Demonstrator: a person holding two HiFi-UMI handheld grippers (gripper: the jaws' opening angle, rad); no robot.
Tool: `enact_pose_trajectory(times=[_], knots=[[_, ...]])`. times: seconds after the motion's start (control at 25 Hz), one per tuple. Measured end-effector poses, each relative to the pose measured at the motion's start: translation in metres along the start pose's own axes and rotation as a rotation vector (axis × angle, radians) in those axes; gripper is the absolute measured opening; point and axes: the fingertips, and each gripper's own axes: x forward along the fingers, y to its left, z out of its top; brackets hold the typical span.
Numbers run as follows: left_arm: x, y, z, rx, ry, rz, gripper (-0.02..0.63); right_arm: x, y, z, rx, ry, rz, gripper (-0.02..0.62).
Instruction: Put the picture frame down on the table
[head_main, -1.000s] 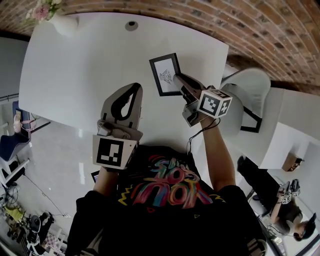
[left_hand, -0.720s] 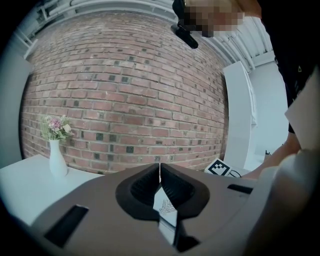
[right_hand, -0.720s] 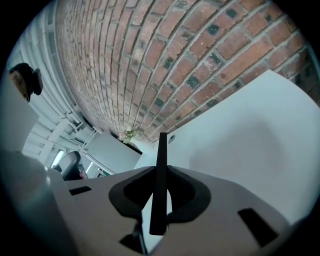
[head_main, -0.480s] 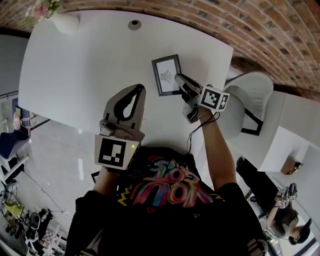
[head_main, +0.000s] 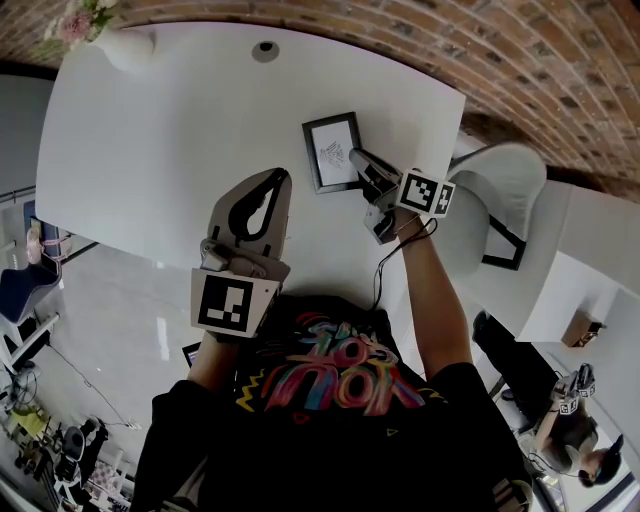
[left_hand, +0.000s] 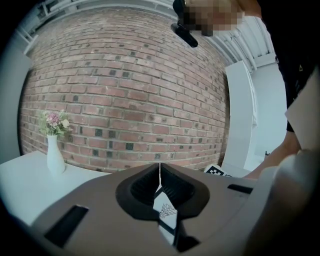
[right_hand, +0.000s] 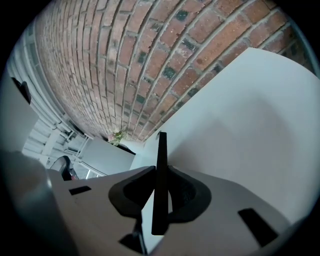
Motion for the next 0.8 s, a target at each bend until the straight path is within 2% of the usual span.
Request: enact_pose_trajectory(times=[0.56, 0.8], knots=[[0.007, -0.002, -0.006, -0.004, 0.012, -0.018, 0.028, 0.003, -0.018, -0.007, -0.135, 0.064, -0.165, 0.11], [0.008, -0.004, -0.006, 0.003, 0.01, -0.022, 0.028, 0.004, -0.018, -0.011, -0.189, 0.101, -0.189, 0.146]])
